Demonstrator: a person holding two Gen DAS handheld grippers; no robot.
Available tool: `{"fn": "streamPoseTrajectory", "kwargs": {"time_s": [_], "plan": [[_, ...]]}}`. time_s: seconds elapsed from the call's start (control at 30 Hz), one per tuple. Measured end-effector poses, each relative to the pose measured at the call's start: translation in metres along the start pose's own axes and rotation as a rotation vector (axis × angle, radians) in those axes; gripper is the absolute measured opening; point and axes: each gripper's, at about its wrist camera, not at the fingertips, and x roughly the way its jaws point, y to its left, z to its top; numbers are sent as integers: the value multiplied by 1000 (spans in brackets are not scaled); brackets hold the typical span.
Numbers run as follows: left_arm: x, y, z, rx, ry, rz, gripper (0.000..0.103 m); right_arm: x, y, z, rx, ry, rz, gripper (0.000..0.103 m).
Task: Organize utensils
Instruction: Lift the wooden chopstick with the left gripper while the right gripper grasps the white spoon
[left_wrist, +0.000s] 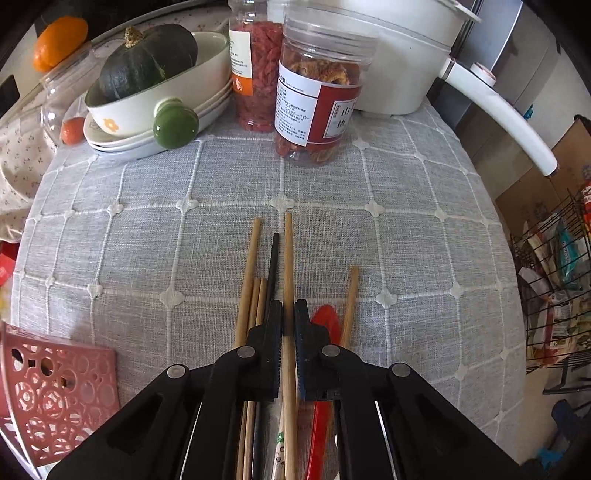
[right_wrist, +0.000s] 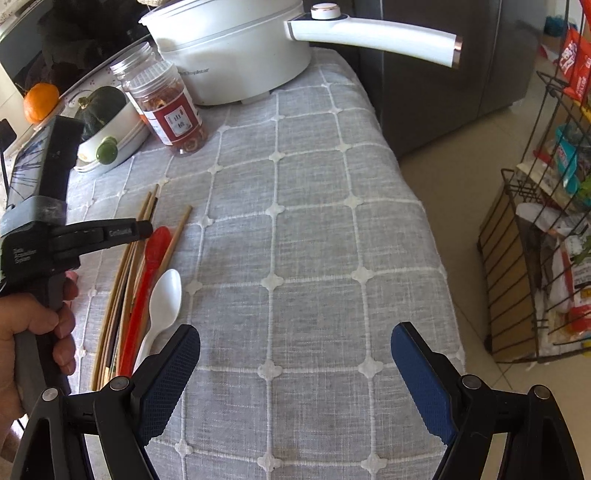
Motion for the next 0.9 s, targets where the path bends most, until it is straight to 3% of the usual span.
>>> {"fn": "streamPoseTrajectory", "kwargs": {"time_s": [0.37,0.67,0.73,0.9], "plan": [[-110,29,-52,91,-96,-180,6,15,26,1,-44,32,-9,89],[-174,83,-97,102,-253,-203,6,44,52,2,-63,106,6,89],[-177,91,-98,87,-247,-205,6,54,57,2,-66,131,3,88],[-185,106,-98,69,-264,-226,6,77,71,4,-57,181,56,76]]}}
